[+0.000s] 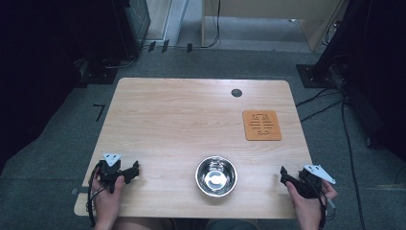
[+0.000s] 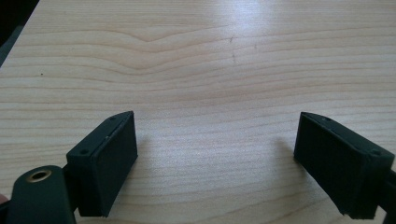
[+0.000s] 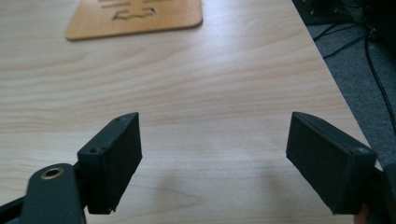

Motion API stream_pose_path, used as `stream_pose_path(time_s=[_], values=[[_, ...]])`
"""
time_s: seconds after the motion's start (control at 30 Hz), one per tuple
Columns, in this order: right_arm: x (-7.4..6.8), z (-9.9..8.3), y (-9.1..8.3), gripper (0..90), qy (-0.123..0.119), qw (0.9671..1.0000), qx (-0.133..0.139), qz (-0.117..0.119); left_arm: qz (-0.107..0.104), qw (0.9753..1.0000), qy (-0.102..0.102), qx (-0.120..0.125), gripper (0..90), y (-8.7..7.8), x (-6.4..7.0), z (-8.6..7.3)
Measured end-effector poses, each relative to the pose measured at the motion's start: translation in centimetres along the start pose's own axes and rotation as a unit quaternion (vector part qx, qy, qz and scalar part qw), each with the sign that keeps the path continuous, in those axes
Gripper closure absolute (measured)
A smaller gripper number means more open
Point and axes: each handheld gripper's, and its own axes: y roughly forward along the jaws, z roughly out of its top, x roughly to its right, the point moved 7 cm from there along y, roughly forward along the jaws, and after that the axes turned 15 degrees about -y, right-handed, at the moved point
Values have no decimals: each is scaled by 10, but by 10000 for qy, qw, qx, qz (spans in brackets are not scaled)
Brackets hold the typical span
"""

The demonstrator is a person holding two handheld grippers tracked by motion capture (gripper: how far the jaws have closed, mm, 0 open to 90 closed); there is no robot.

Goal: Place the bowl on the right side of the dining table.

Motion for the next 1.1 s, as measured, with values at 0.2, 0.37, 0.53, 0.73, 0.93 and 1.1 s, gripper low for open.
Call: stream_pose_path(time_s=[0.2, 0.37, 0.53, 0.73, 0.93, 1.1], values=[[-14, 12, -11, 229, 7, 9997, 201, 152, 0, 10000, 0, 1, 132, 0, 0, 0], [-27, 19, -17, 228, 19, 9990, 328, 292, 1, 10000, 2, 0, 132, 0, 0, 0], [-37, 25, -21, 228, 67, 9981, 408, 458, 1, 10000, 2, 0, 132, 0, 0, 0], [-50, 29, -24, 229, 201, 9957, 485, 763, 1, 10000, 1, 0, 132, 0, 0, 0], [-64, 29, -24, 230, 224, 9940, 438, 980, -3, 10000, 6, -1, 132, 0, 0, 0], [-76, 31, -23, 240, 113, 9935, 443, 1042, -5, 10000, 13, -5, 132, 0, 0, 0]])
